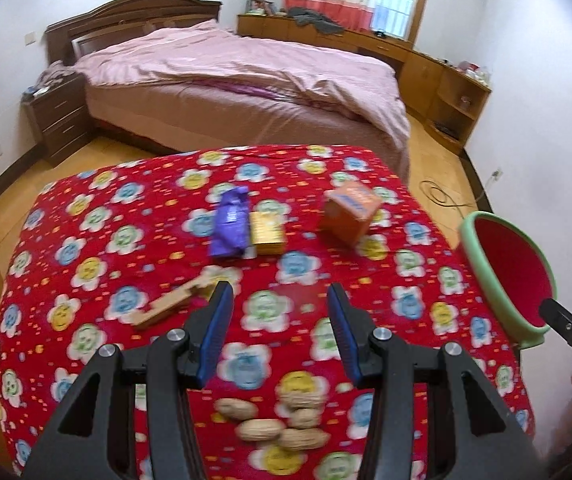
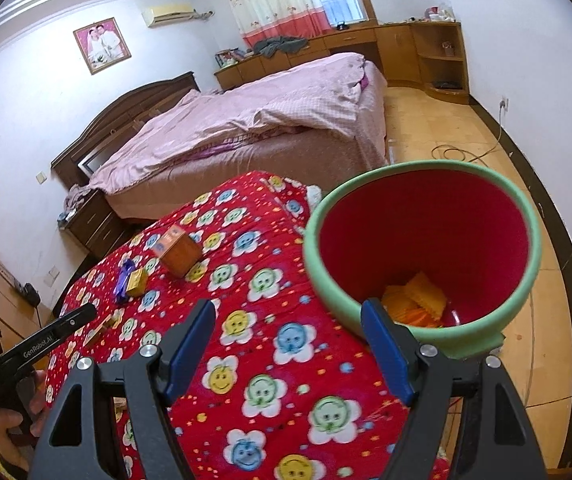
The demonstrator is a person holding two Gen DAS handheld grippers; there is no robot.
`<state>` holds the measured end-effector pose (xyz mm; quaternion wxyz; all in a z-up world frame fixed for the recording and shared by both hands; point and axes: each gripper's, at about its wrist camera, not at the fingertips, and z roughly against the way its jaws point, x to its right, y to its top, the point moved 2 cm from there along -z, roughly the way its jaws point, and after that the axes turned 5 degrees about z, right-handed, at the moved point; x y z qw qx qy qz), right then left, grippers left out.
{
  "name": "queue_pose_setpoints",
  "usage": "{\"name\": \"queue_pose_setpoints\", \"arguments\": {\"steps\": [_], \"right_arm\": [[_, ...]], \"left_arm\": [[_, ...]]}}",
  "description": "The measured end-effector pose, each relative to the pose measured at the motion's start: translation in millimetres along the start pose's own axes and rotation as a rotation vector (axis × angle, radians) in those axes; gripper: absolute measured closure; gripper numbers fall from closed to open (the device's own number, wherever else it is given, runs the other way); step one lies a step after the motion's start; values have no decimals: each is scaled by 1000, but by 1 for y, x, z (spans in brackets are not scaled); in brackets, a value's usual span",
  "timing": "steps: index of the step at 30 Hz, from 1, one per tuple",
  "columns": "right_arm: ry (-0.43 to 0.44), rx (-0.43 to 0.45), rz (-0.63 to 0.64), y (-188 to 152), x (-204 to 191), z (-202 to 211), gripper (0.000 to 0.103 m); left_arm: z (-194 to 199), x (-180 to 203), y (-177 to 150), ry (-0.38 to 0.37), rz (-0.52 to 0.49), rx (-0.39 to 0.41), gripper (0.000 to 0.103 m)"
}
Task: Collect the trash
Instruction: 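Move both open tools back over the bedspread, then close the left tool on the thin wooden stick and lift it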
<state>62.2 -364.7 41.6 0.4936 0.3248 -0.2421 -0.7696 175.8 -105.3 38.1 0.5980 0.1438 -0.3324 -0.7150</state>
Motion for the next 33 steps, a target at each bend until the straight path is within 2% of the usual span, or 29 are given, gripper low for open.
{"name": "queue_pose_setpoints", "arguments": {"steps": [9, 15, 22, 29, 30, 33], "right_arm": [[15, -50, 23, -9, -23, -21, 25], [14, -83, 36, -14, -34, -36, 26], [19, -117, 56, -18, -44, -52, 25], [21, -138, 74, -20, -53, -64, 25], [22, -139, 78, -19, -54, -66, 25], [23, -144, 90, -16, -57, -71, 25]], "left_arm": [[-16, -54, 1, 84, 25, -28, 54], [-36, -75, -2, 108, 22, -62, 54], [-58, -82, -7, 77, -2, -107, 54], [-67, -78, -4, 86, -51, -102, 55], [-68, -77, -4, 91, -62, -101, 55], [-65, -71, -5, 79, -95, -96, 72]]}}
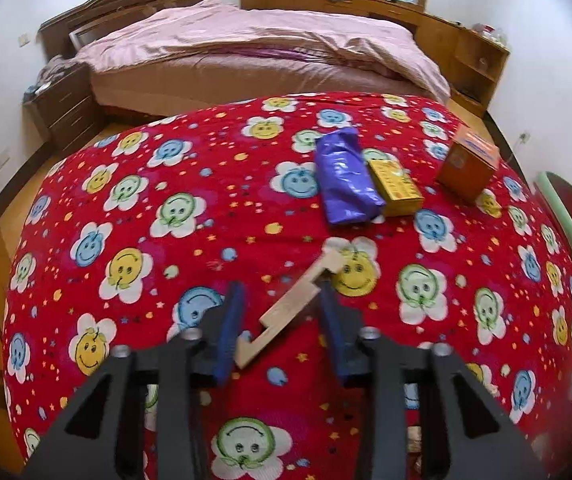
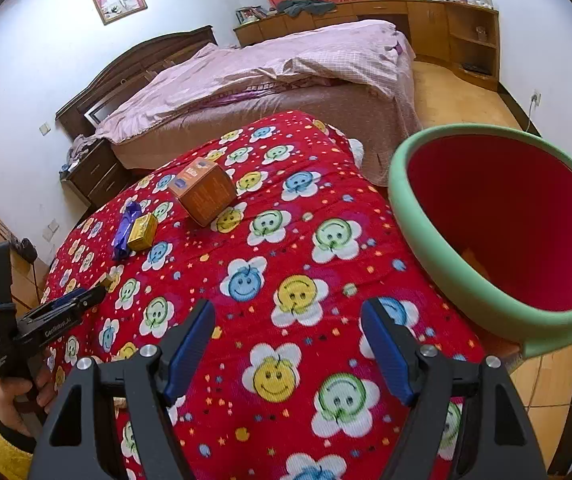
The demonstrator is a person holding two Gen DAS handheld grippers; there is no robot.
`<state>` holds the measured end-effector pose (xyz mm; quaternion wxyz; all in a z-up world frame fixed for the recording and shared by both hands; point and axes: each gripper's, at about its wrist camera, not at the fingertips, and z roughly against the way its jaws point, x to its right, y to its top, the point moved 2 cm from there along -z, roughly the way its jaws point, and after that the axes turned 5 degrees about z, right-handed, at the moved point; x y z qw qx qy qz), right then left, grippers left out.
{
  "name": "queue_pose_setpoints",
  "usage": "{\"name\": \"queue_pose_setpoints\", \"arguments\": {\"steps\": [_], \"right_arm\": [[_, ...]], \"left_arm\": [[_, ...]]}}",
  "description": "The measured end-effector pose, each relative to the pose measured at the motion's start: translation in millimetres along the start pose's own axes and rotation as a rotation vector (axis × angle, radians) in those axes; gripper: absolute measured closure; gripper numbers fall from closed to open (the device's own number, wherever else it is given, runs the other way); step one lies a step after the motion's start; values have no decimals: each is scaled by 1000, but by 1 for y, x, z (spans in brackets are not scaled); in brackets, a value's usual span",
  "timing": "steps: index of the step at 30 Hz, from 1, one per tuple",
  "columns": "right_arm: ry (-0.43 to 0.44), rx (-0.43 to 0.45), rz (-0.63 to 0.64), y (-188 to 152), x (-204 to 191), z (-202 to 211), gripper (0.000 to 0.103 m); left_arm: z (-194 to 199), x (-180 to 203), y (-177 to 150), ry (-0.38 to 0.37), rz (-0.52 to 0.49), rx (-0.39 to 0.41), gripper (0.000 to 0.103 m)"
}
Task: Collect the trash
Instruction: 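Close the left tool on the thin wooden stick and lift it, then grasp the brown carton with the right tool while the left tool holds the wooden stick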
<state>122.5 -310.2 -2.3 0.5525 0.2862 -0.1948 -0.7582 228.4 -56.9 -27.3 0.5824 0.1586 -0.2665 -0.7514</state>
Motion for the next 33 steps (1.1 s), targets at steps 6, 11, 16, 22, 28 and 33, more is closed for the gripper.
{"name": "queue_pose_setpoints", "arguments": {"steps": [6, 11, 16, 22, 28, 33], "right_arm": [[6, -5, 40, 14, -11, -10, 25], [4, 2, 100, 30, -27, -20, 25], [12, 5, 149, 43, -44, -33, 25], [30, 3, 208, 57, -64, -57, 22], [27, -5, 254, 66, -81, -84, 19], [0, -16, 272, 72, -87, -104, 19]], "left_arm": [[3, 3, -1, 14, 13, 14, 77], [4, -10, 7, 17, 139, 29, 77], [-3, -23, 17, 20, 269, 23, 77], [-7, -30, 21, 69, 307, 65, 77], [-12, -37, 17, 82, 323, 68, 77], [-9, -34, 16, 68, 304, 77, 77]]}}
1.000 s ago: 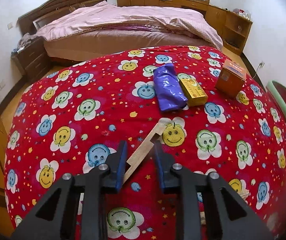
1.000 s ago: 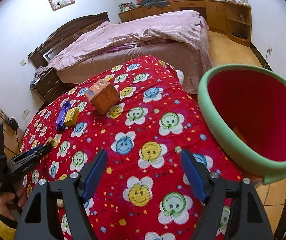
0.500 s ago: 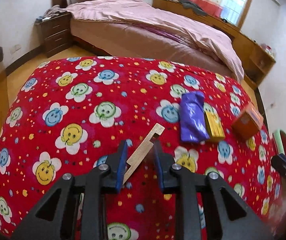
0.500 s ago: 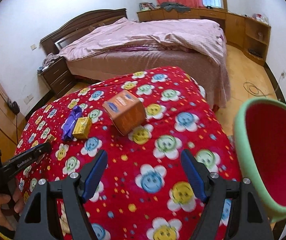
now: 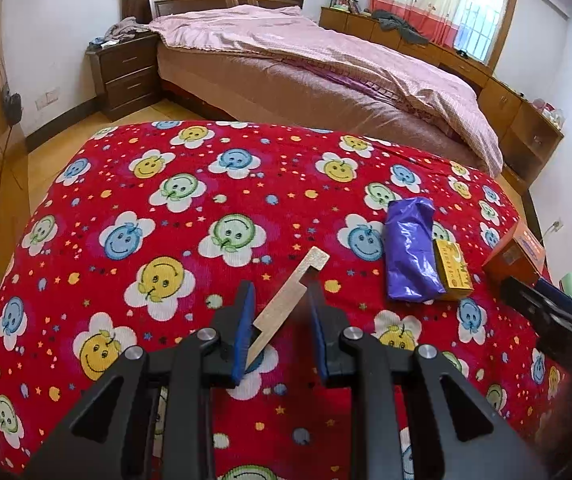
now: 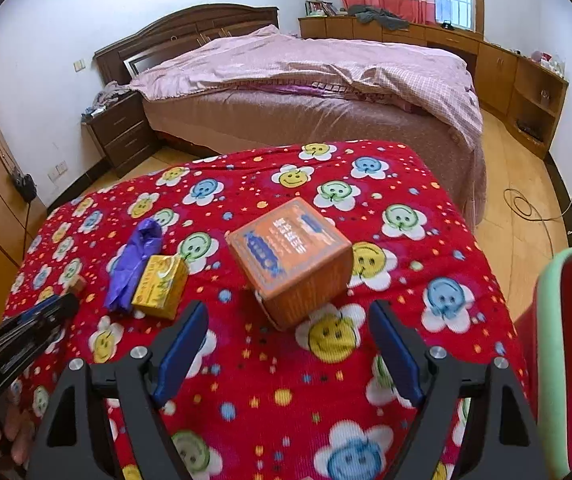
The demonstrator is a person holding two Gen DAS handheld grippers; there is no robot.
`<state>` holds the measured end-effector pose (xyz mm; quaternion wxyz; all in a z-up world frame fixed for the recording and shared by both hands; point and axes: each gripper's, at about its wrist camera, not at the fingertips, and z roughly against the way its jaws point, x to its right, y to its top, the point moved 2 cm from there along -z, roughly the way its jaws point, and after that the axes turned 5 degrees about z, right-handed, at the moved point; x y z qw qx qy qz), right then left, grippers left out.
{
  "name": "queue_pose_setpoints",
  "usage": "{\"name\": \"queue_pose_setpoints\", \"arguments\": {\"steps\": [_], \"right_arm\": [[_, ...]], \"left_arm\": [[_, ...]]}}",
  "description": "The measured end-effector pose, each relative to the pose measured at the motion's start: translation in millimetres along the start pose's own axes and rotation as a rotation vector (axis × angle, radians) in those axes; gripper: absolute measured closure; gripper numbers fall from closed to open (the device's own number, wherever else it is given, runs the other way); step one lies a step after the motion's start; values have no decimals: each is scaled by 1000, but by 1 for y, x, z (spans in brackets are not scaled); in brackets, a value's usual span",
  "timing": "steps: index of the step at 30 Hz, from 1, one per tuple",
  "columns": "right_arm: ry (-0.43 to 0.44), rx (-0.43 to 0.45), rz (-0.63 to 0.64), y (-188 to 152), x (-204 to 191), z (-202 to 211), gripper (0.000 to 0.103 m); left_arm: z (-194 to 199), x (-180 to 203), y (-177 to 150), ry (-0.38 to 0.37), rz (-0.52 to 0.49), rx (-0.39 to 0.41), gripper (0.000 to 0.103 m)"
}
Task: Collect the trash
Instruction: 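Grasp the brown carton with the right tool while the left tool holds the wooden stick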
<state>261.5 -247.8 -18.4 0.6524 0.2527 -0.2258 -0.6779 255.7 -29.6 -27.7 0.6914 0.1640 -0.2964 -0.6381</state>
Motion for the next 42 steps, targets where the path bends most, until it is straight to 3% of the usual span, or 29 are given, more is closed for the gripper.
{"name": "queue_pose_setpoints", "arguments": {"steps": [11, 12, 14, 19, 42], "right_arm": [[-34, 15, -10, 18, 11, -19, 20], [-24, 17, -14, 19, 12, -19, 22], [4, 16, -22, 18, 13, -18, 37], [35, 19, -23, 14, 9, -13, 39], [41, 160, -90, -34, 13, 129, 39]], "left_arm": [[1, 7, -3, -30, -16, -9, 77], [1, 7, -3, -29, -16, -8, 77], [1, 7, -3, -29, -14, -7, 77], [9, 10, -4, -25, -24, 9, 77], [104, 51, -25, -96, -117, 115, 77]]}}
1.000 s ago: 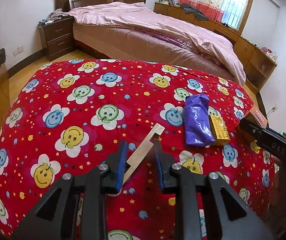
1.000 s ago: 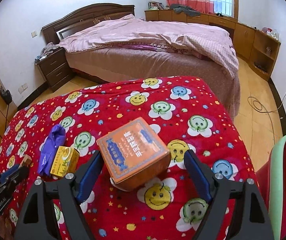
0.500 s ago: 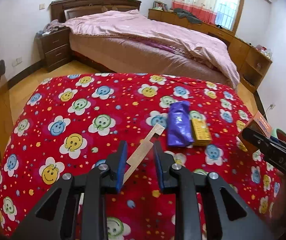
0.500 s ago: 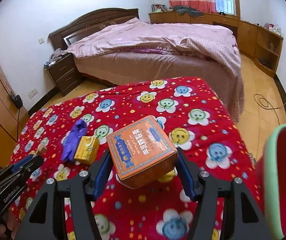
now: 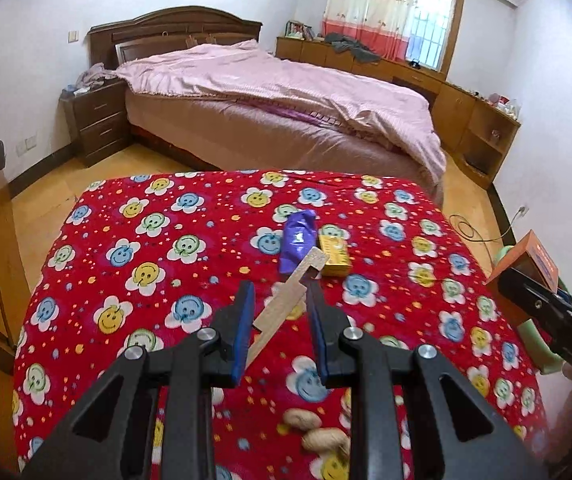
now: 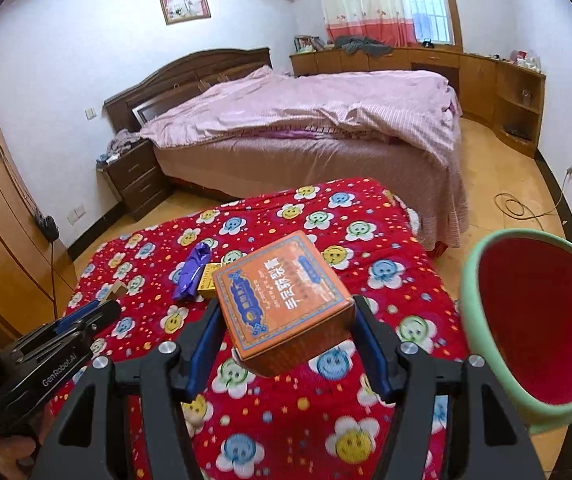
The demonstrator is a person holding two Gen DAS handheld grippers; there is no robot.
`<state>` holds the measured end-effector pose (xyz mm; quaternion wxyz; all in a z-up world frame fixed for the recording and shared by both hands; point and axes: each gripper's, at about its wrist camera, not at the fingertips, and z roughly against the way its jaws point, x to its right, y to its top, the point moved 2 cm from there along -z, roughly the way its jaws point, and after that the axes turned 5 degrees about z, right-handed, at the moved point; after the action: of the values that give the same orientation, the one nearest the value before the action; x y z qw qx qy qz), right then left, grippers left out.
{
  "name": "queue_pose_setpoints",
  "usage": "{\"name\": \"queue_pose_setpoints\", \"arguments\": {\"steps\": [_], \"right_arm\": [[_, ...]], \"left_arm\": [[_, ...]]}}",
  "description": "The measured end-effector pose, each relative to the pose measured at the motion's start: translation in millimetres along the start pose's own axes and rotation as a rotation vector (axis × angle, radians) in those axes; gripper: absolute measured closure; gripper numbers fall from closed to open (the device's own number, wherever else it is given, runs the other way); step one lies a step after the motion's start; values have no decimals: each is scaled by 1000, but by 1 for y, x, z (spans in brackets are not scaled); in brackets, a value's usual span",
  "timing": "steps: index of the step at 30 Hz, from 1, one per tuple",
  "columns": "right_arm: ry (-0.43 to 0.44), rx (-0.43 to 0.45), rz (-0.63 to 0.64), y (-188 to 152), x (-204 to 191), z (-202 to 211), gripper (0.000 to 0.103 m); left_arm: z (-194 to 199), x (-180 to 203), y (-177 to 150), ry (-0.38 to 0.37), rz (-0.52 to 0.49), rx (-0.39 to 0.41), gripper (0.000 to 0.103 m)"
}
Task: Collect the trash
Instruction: 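Carry the brown carton and wooden stick in both tools over the green-rimmed bin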
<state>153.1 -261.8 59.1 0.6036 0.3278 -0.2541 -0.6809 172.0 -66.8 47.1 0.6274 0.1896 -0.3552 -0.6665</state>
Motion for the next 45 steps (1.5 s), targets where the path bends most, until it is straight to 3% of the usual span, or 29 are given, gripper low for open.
{"name": "queue_pose_setpoints", "arguments": {"steps": [10, 20, 32, 45], "right_arm": [[-41, 61, -33, -18, 18, 59, 39], [-95, 111, -93, -29, 51, 97, 39], [-193, 108, -165, -40, 103, 103, 39], [-302, 30, -235, -56, 186, 83, 39]], "left_arm": [[39, 28, -8, -40, -39, 54, 77], [51, 65, -15, -78, -103, 69, 77], [31, 109, -21, -129, -160, 9, 77], [0, 196, -21, -242, -249, -62, 77]]}}
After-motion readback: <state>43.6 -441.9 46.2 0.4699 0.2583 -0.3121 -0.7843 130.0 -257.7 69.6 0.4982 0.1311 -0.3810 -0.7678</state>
